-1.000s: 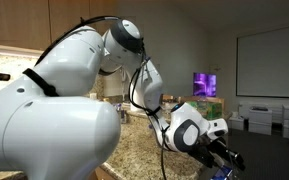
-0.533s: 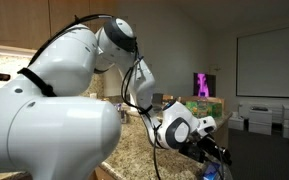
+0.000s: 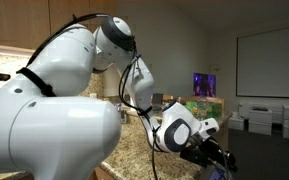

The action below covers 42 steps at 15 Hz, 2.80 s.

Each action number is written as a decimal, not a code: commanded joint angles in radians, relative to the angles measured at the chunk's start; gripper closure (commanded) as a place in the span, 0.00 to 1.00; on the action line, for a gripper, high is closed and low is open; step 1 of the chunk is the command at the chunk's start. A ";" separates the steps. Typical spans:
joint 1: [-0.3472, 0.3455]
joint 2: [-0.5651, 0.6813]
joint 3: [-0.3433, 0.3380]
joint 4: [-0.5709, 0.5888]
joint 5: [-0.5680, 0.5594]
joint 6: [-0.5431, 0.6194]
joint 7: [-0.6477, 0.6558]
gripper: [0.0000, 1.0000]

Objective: Put three bottles inside the bin on the floor

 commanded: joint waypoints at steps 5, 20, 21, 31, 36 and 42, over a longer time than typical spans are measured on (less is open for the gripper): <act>0.055 -0.029 -0.041 -0.028 -0.017 0.000 -0.077 0.90; 0.104 -0.027 -0.074 -0.027 -0.033 -0.001 -0.119 0.01; 0.106 -0.027 -0.074 -0.026 -0.033 -0.001 -0.118 0.00; 0.101 -0.229 -0.174 0.013 -0.114 -0.380 -0.089 0.00; 0.107 -0.388 -0.216 0.195 -0.275 -0.789 -0.060 0.00; -0.192 -0.527 0.168 0.345 -0.433 -1.081 0.077 0.00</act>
